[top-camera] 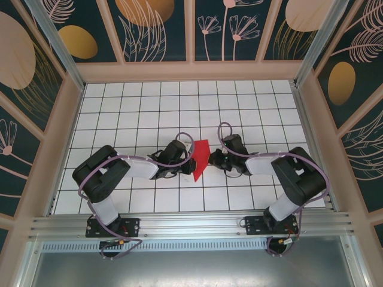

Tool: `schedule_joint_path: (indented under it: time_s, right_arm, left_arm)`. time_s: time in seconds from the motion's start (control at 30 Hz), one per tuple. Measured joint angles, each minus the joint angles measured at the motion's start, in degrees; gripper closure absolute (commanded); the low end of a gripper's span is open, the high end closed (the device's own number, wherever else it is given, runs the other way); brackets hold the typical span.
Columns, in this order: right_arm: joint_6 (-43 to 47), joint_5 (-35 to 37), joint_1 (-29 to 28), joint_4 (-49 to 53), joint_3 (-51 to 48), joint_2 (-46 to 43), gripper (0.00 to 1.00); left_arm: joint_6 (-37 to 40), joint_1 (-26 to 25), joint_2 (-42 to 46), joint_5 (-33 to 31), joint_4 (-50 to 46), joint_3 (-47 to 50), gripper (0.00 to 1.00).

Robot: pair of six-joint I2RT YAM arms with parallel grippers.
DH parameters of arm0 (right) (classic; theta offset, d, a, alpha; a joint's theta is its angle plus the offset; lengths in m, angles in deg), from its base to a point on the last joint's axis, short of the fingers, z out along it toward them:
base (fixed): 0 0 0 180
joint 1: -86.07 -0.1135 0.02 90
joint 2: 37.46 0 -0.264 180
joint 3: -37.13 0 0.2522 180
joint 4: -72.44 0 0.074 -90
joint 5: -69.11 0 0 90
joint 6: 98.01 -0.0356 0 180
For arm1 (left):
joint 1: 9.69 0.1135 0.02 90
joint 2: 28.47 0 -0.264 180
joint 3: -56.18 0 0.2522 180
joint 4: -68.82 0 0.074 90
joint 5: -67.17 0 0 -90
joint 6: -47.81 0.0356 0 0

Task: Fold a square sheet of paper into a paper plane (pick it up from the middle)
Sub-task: Third fold the triangle at the center of the table.

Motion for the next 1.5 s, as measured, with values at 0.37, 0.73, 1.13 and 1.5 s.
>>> schedule_joint_path:
  time_s: [0.37, 0.73, 1.13, 1.5]
  right_arm:
    - [1.9, -1.5, 4.1, 2.9, 1.5, -3.4, 0.67]
    - [2.3, -5.0, 4.1, 2.9, 3.0, 0.8, 0.64]
    - [2.2, -8.2, 4.1, 1.9, 3.9, 1.6, 0.66]
    - [3.6, -13.0, 4.1, 0.2, 4.9, 3.0, 0.66]
  left_arm:
    - [2.6, 0.0, 0.0, 0.5, 0.0, 0.0, 1.00]
    - [4.2, 0.3, 0.0, 1.5, -0.2, 0.0, 1.00]
    - [4.5, 0.3, 0.0, 1.5, -0.2, 0.0, 1.00]
    - [4.5, 0.3, 0.0, 1.5, -0.2, 0.0, 1.00]
